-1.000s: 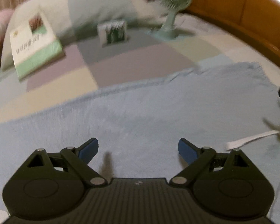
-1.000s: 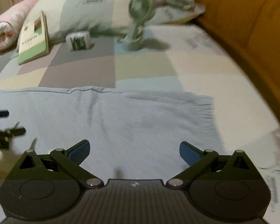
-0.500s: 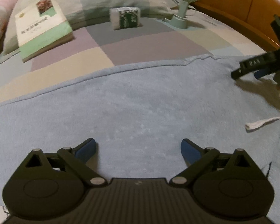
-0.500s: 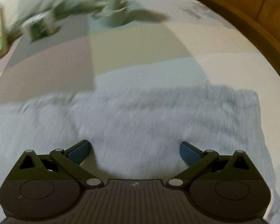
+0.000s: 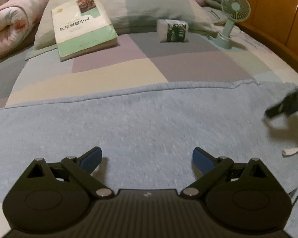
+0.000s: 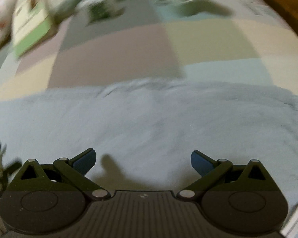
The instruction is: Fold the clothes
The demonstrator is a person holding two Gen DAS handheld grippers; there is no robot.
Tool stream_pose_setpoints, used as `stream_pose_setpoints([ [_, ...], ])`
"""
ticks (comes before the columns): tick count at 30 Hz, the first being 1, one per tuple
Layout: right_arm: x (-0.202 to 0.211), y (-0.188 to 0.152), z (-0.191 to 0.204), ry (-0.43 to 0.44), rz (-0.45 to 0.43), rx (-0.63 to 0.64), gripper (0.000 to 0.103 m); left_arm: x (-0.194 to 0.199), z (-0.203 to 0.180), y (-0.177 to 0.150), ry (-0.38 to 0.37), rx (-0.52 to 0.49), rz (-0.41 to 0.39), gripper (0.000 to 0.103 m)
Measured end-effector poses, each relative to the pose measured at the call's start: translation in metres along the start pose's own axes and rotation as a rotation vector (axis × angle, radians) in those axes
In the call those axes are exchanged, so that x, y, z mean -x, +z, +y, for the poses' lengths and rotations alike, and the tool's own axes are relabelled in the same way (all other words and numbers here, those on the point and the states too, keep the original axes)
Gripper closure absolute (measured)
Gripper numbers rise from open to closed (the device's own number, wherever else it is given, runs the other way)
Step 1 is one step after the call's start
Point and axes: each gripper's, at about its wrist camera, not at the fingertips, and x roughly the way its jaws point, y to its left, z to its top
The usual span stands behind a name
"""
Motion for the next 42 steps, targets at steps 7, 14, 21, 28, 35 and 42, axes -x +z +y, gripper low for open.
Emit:
stream_pose_setpoints([
  [7, -0.03, 0.009, 0.023, -0.119, -0.118, 0.019, 0.0, -0.006, 0.0, -0.002, -0.005, -0.005, 0.013, 0.005],
  [14, -0.031, 0.034, 0.02, -0.157, -0.106, -0.047, 0.0, -0.013, 0.001, -0.007, 0.023, -0.016, 0.035, 0.005],
  [21, 0.022, -0.012, 0.021, -0.054, -0.101, 0.041, 0.0, -0.012, 0.002, -0.007, 0.014, -0.012, 0.028, 0.005],
  [28, 0.058, -0.091, 0.032, 0.041, -0.136, 0.093, 0.0, -0.006, -0.009, -0.005, -0.003, -0.043, 0.001, 0.005],
  [35, 0.031, -0.132, 0.077, 0.141, -0.168, 0.174, 0.0, -0.002, -0.022, -0.005, -0.015, -0.087, -0.01, 0.005],
  [42, 0.062, -0.142, 0.07, 0.235, -0.235, 0.116, 0.0, -0.006, -0.023, -0.006, -0.022, -0.091, -0.001, 0.005],
])
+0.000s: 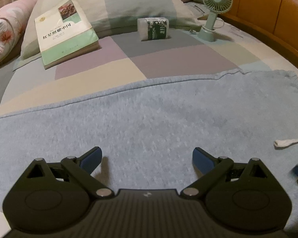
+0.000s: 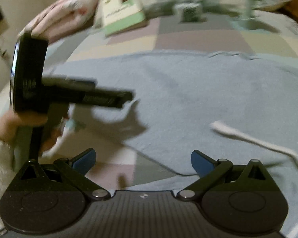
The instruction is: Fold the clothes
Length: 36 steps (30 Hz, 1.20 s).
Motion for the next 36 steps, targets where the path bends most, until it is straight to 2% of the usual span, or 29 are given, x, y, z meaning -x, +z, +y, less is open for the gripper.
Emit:
stream_pose_setpoints([
  [6, 0.067, -0.022, -0.069, -0.195, -0.13, -0.203, 0.0, 0.002, -0.001, 0.0, 0.003, 0.002, -0.002, 0.005],
  [10, 0.098, -0.051, -0.123, -0.384, -0.161, -0.342, 0.0, 0.011, -0.009, 0.001, -0.006, -0.024, -0.02, 0.005],
  [12, 0.102, -0.058, -0.142, -0.451, -0.169, -0.36, 0.0, 0.015, -0.015, 0.002, -0.019, -0.04, -0.027, 0.005],
  [15, 0.096, -0.063, -0.17, -0.435, -0.18, -0.361, 0.0, 0.022, -0.03, 0.003, -0.065, -0.079, -0.031, 0.005],
  [17, 0.083, -0.064, -0.186, -0.421, -0.155, -0.364, 0.0, 0.025, -0.042, 0.002, -0.107, -0.114, -0.031, 0.005],
  [20, 0.078, -0.073, -0.201, -0.432, -0.133, -0.308, 0.0, 0.03, -0.062, -0.001, -0.163, -0.172, -0.028, 0.005],
  [22, 0.082, -0.082, -0.205, -0.468, -0.112, -0.287, 0.0, 0.033, -0.077, -0.003, -0.192, -0.213, -0.027, 0.005],
  [25, 0.1, -0.101, -0.215, -0.496, -0.127, -0.326, 0.0, 0.037, -0.097, -0.008, -0.259, -0.261, -0.021, 0.005],
  [30, 0.121, -0.099, -0.215, -0.448, -0.16, -0.431, 0.0, 0.047, -0.124, -0.016, -0.321, -0.34, -0.023, 0.005],
  [32, 0.121, -0.094, -0.213, -0.404, -0.185, -0.422, 0.0, 0.05, -0.129, -0.018, -0.347, -0.355, -0.024, 0.005],
  [36, 0.103, -0.094, -0.223, -0.441, -0.123, -0.392, 0.0, 0.055, -0.141, -0.023, -0.388, -0.388, -0.018, 0.005],
])
